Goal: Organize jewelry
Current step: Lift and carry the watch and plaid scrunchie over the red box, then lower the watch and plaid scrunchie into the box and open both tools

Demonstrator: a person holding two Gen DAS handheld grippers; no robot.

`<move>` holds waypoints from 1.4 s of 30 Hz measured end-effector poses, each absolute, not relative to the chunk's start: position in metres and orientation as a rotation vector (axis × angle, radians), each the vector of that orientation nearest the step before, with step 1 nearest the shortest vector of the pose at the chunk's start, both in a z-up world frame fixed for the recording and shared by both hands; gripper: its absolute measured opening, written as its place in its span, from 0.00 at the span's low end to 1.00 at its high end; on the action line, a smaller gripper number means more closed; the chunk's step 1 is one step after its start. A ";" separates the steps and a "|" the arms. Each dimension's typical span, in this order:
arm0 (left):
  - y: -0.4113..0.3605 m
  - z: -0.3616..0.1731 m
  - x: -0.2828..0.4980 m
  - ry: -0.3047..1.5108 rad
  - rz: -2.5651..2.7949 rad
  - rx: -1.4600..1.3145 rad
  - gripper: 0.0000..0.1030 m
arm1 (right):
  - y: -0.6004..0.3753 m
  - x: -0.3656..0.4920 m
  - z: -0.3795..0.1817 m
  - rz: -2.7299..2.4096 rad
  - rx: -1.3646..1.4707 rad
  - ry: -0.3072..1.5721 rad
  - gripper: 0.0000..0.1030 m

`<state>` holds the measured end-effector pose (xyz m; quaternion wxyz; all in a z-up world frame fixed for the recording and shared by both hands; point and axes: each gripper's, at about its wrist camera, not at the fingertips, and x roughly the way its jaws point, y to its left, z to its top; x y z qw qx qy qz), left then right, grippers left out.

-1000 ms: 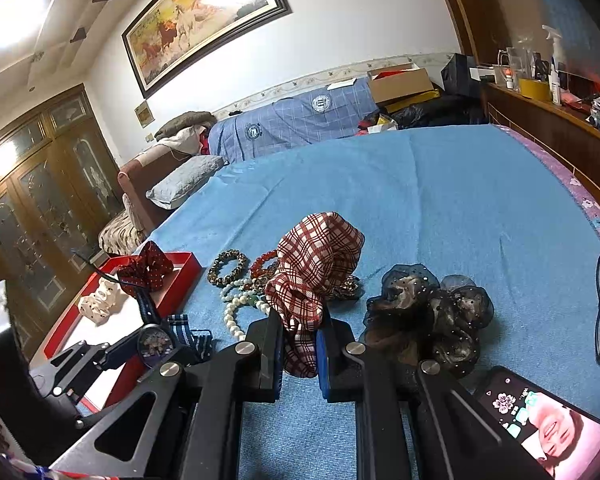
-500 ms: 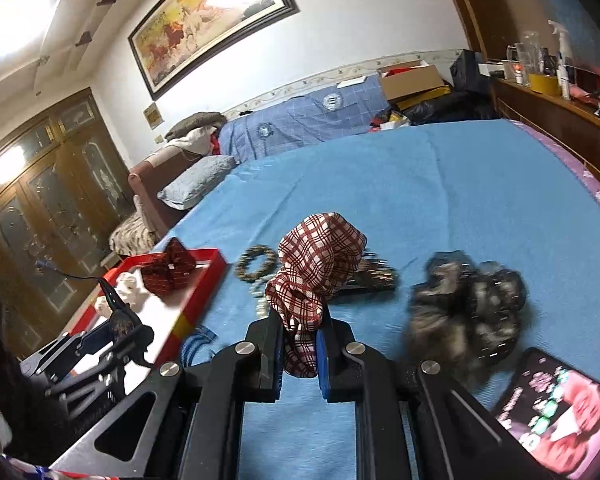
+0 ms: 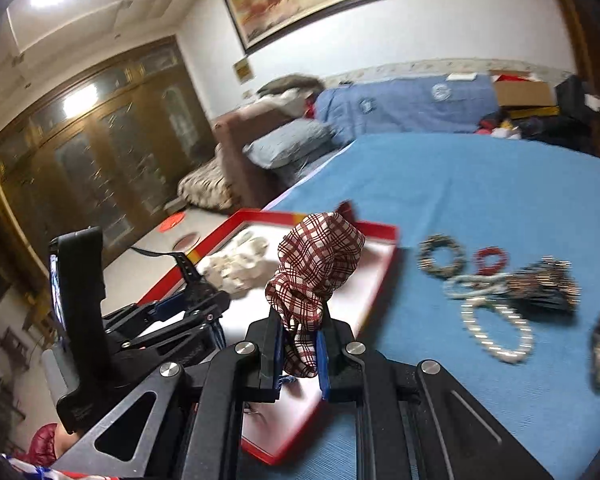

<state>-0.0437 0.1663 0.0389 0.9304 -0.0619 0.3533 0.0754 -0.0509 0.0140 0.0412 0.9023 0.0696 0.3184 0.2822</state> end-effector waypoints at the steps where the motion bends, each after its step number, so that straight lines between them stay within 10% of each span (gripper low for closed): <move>1: 0.172 0.038 -0.042 0.734 0.145 -0.149 0.38 | 0.019 -0.048 0.039 0.589 0.145 0.667 0.15; 34: 0.183 0.027 -0.014 0.801 0.184 -0.185 0.39 | 0.058 -0.005 -0.015 0.498 0.050 0.858 0.19; 42: 0.176 0.035 -0.022 0.750 0.210 -0.138 0.48 | 0.050 -0.009 -0.012 0.490 0.060 0.846 0.36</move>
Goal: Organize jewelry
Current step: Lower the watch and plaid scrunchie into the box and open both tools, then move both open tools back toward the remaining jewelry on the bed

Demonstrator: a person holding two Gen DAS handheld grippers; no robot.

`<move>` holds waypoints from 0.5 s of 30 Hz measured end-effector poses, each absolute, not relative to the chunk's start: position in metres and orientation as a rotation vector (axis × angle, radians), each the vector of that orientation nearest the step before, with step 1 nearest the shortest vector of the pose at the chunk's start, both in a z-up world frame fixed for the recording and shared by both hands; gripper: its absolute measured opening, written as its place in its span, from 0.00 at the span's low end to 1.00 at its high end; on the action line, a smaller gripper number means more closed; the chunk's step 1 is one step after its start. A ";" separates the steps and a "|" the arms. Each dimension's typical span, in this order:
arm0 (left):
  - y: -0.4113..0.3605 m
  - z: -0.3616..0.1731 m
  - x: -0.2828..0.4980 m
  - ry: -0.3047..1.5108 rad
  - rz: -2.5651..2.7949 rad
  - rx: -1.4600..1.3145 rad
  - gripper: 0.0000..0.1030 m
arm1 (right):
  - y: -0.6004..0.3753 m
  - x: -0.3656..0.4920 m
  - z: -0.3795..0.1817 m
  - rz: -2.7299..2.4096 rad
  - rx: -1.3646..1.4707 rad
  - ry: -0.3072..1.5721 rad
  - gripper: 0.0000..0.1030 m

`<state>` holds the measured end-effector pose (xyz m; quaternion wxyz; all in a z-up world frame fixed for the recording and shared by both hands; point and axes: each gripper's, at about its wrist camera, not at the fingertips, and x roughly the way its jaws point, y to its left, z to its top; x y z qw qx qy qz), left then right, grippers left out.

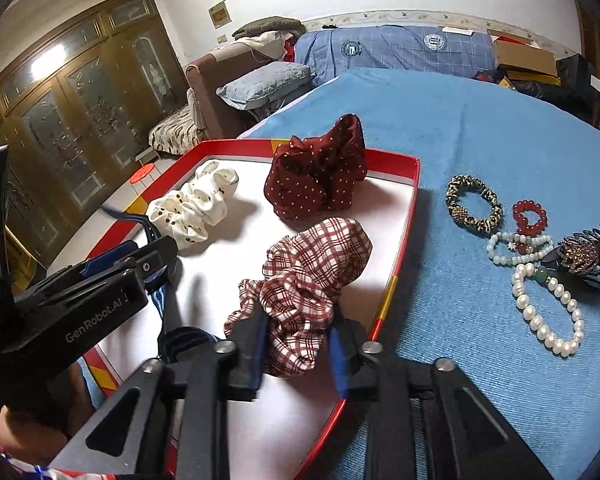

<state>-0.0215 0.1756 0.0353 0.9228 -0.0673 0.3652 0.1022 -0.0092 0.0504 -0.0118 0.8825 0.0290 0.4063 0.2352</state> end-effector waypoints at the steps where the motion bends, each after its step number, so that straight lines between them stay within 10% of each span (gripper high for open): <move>1: 0.174 0.036 -0.021 0.748 0.210 -0.132 0.48 | 0.049 -0.010 -0.011 0.489 0.062 0.841 0.39; 15: 0.169 0.040 -0.026 0.730 0.226 -0.100 0.51 | 0.034 -0.023 0.008 0.507 0.108 0.778 0.49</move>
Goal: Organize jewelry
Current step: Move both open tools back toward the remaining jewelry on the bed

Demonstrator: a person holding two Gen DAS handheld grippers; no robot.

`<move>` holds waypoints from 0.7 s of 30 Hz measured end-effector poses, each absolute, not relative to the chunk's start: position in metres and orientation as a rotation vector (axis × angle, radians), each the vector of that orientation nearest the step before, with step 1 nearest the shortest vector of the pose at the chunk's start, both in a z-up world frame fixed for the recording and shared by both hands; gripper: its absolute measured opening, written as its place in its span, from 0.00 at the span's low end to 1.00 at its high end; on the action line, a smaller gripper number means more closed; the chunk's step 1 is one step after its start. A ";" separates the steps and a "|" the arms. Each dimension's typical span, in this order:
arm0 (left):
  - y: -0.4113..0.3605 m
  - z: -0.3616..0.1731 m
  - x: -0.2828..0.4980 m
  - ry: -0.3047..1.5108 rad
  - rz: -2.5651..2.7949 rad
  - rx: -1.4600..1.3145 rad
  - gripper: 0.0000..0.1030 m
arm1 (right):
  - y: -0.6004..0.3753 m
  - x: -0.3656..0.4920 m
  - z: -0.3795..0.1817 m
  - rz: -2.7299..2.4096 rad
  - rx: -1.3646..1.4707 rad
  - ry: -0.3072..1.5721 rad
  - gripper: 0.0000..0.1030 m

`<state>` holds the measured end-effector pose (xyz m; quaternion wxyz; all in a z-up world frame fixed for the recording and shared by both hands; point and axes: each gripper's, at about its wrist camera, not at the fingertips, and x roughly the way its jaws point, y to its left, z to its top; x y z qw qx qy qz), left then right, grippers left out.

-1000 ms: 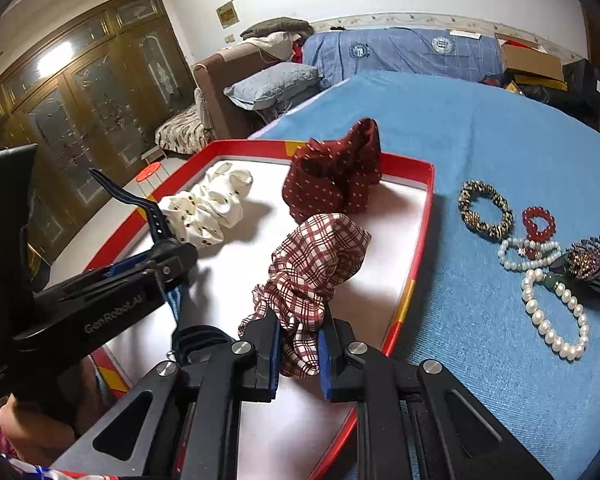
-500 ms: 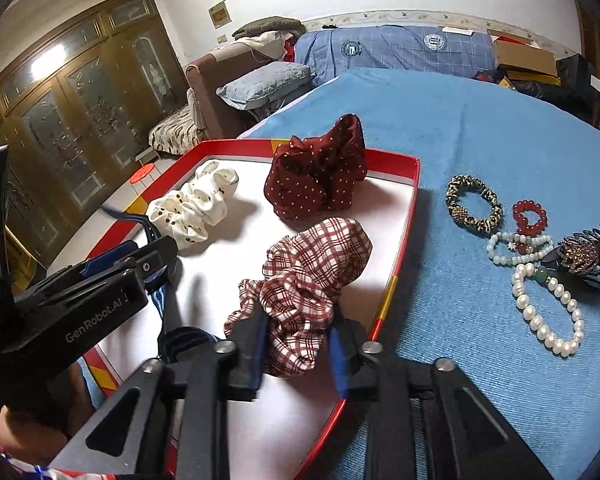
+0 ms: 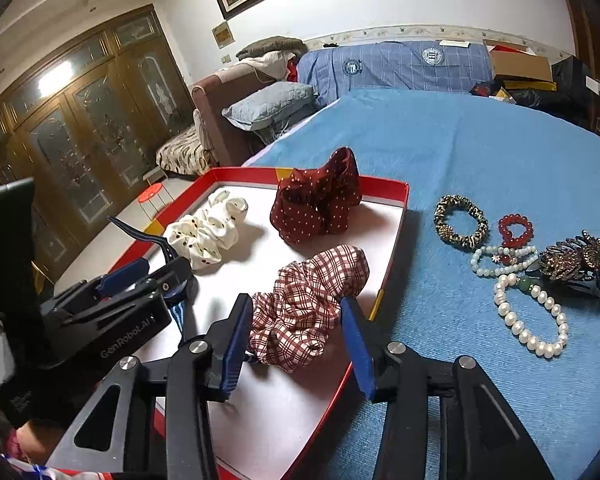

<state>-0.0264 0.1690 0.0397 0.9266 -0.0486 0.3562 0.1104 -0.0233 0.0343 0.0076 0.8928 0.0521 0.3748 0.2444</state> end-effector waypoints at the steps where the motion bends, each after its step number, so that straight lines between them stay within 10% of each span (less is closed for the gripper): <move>1: 0.169 0.040 -0.026 0.730 0.227 -0.099 0.51 | 0.032 -0.024 0.009 0.509 0.112 0.772 0.49; 21: 0.148 0.063 -0.044 0.699 0.190 -0.057 0.52 | -0.054 -0.044 0.034 0.427 0.267 0.650 0.50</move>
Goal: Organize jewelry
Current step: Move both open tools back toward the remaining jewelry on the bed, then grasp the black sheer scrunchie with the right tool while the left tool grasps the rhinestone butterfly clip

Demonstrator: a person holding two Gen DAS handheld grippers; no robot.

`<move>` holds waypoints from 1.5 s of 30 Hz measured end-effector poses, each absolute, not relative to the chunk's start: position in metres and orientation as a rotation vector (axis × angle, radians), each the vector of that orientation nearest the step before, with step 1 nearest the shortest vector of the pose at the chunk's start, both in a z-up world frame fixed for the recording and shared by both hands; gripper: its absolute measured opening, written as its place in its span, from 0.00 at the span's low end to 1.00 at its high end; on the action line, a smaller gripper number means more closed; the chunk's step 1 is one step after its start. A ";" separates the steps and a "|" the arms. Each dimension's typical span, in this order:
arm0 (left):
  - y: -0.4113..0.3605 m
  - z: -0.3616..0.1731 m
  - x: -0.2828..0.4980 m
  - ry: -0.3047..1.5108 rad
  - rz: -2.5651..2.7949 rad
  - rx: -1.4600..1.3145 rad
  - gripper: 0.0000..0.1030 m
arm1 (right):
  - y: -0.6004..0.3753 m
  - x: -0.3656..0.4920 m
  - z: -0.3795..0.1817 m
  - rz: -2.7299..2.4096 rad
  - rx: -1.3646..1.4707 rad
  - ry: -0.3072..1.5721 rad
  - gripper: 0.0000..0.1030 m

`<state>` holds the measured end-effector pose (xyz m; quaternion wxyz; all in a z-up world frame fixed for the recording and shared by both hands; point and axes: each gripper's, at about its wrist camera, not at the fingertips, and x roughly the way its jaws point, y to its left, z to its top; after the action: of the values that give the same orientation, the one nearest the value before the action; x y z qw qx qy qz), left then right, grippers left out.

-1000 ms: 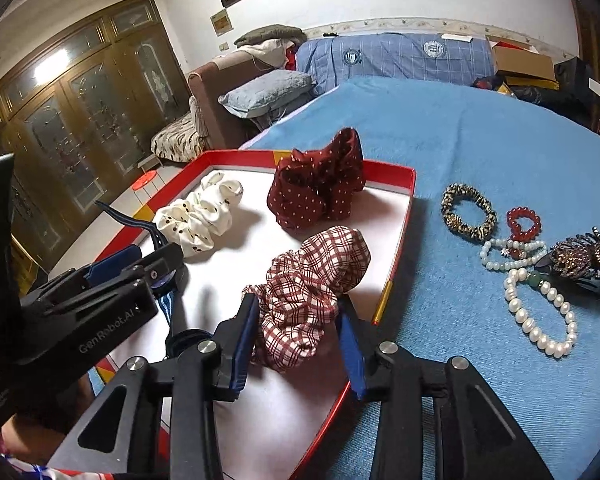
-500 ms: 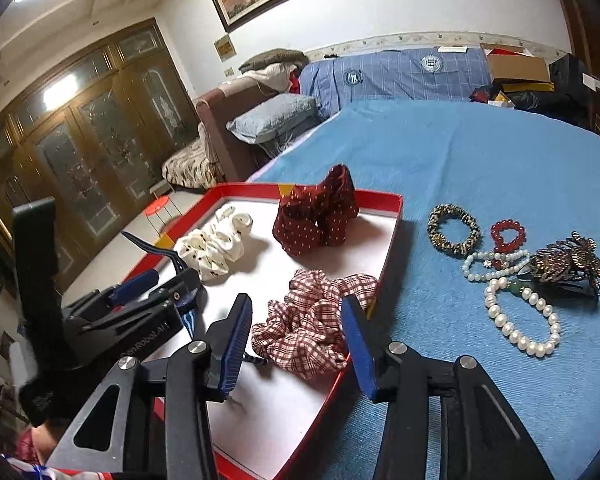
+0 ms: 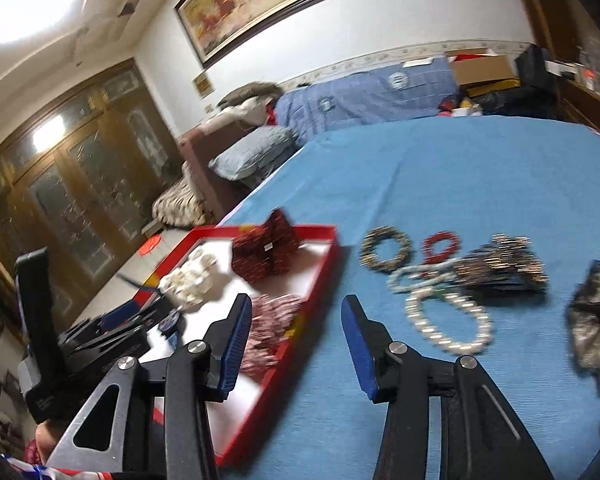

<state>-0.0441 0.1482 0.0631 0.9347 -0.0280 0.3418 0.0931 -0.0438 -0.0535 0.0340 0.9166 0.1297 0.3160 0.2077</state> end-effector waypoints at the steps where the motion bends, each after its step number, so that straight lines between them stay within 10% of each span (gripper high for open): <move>1: 0.145 0.065 -0.046 0.696 0.186 -0.052 0.52 | -0.062 -0.044 0.035 0.415 0.280 0.645 0.49; 20: 0.048 0.071 -0.048 0.771 -0.061 0.021 0.52 | -0.268 -0.083 0.048 0.062 0.538 0.506 0.49; 29: -0.003 0.063 -0.034 0.855 -0.210 0.033 0.52 | -0.281 -0.059 0.019 0.012 0.579 0.722 0.77; 36: -0.040 0.067 -0.010 0.912 -0.335 0.051 0.69 | -0.259 -0.035 -0.001 -0.006 0.447 0.858 0.78; 38: -0.050 0.069 -0.002 0.926 -0.361 0.056 0.73 | -0.252 -0.030 -0.004 -0.020 0.397 0.875 0.63; 40: -0.062 0.071 0.008 0.933 -0.407 0.065 0.77 | -0.249 -0.026 -0.008 0.009 0.380 0.897 0.20; 45: -0.090 0.073 0.039 0.961 -0.496 0.115 0.82 | -0.264 -0.031 -0.002 0.019 0.448 0.834 0.17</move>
<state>0.0391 -0.0895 0.0731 0.8557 0.0548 0.4572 -0.2361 -0.0311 -0.2638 -0.0022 0.8899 0.2158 0.4018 0.0092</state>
